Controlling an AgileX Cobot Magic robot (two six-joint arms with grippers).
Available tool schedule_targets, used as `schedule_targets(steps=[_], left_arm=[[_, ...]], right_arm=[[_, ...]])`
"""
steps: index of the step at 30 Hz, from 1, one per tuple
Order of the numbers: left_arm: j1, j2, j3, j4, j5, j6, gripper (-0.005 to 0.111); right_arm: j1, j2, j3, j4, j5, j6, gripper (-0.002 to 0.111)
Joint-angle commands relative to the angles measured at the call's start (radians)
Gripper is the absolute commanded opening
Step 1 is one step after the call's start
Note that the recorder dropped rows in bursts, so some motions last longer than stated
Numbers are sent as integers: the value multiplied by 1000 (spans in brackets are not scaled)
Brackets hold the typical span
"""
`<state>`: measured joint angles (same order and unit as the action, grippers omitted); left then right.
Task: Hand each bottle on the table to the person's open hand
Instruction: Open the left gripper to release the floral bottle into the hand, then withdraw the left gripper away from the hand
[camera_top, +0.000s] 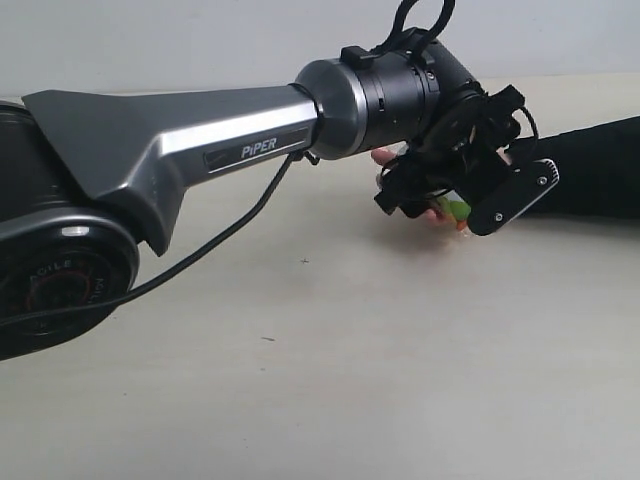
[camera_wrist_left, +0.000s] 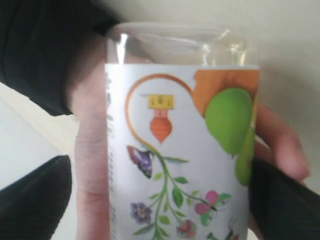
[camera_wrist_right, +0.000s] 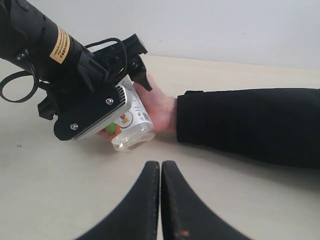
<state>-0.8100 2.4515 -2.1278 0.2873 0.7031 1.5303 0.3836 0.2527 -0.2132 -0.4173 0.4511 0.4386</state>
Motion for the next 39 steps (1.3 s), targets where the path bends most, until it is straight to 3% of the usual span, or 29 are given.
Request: schedule_targets(steps=[1,16,22,35,39], left_arm=[[1,-2,-4,16,-18,-44,100],[-17,-97,-4,27,87,-55,104],[-35,-182,-4,10,234,-136,104],[-78,-336,-4,-21,488,-763,103],[-78,-361,-4,-87,518,-872,89]], right_arm=[[0,-9,5,-4,-14,3,1],[0,-9,5,-6,-12,3,1],[0,-9,5,-6,-12,3,1],[0,-9,5,-6,-12,3,1],[0,-9,5,-6,-12,3,1]])
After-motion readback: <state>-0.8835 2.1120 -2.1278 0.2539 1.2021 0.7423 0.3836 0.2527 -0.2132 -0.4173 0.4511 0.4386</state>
